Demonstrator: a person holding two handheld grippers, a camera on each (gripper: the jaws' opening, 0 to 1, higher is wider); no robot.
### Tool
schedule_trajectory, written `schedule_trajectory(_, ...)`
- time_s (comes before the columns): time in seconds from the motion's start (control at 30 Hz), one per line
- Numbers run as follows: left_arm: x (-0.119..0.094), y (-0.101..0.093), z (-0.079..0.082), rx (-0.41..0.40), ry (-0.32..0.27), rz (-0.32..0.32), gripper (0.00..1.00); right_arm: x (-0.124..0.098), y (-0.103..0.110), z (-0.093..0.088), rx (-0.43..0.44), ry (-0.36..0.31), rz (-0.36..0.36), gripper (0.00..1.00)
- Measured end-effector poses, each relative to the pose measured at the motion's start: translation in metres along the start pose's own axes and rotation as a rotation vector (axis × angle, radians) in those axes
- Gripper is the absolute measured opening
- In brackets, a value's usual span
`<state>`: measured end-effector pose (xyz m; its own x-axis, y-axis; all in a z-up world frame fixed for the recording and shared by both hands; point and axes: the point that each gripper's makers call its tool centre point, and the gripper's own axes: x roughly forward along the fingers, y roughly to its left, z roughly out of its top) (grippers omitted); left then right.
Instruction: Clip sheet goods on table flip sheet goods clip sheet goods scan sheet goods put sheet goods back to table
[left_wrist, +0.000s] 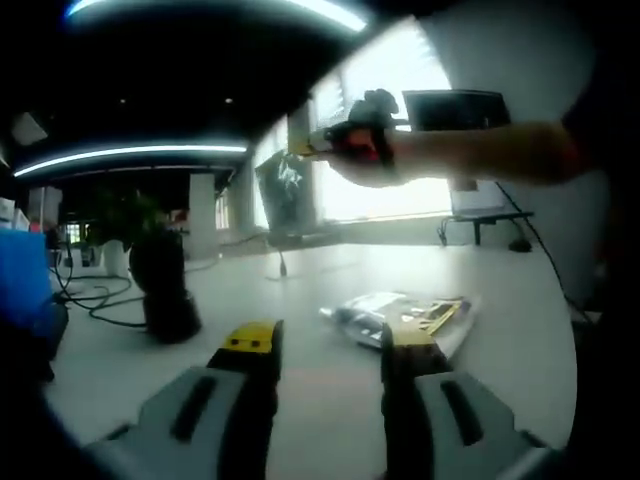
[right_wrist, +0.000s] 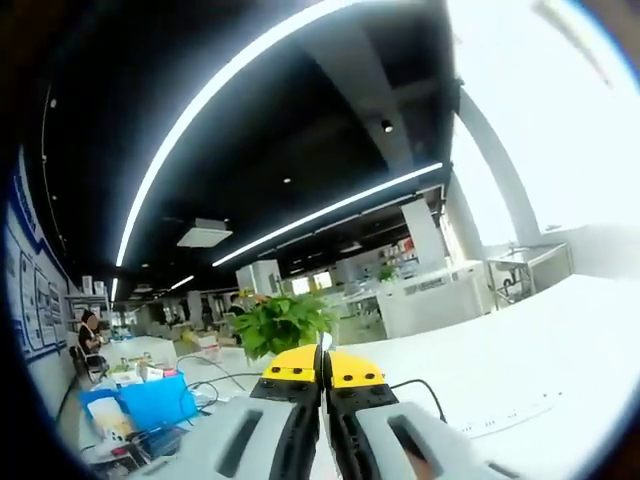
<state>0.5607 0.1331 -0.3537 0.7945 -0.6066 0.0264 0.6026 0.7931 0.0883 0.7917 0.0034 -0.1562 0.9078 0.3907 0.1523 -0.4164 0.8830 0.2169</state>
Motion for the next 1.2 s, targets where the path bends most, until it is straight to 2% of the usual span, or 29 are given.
schedule_trajectory(0.27,0.000,0.000,-0.001,0.002,0.004,0.000,0.32,-0.007,-0.002,0.002,0.019,0.016,0.030,0.00)
schedule_trajectory(0.43,0.000,-0.001,-0.001,0.005,0.005,0.000,0.32,-0.012,0.002,0.002,-0.011,0.042,0.061,0.00)
schedule_trajectory(0.5,0.000,-0.001,-0.001,0.005,0.005,0.002,0.32,-0.016,0.004,0.001,0.024,0.055,0.074,0.00)
schedule_trajectory(0.73,0.000,0.000,-0.001,0.007,0.007,0.000,0.32,-0.025,0.006,0.006,0.021,0.073,0.114,0.00)
schedule_trajectory(1.03,0.000,-0.001,-0.001,0.007,0.009,0.002,0.32,-0.036,0.004,0.000,0.018,0.116,0.158,0.00)
schedule_trajectory(1.2,0.000,-0.002,-0.001,0.009,0.009,0.003,0.32,-0.043,0.004,-0.014,0.022,0.161,0.180,0.00)
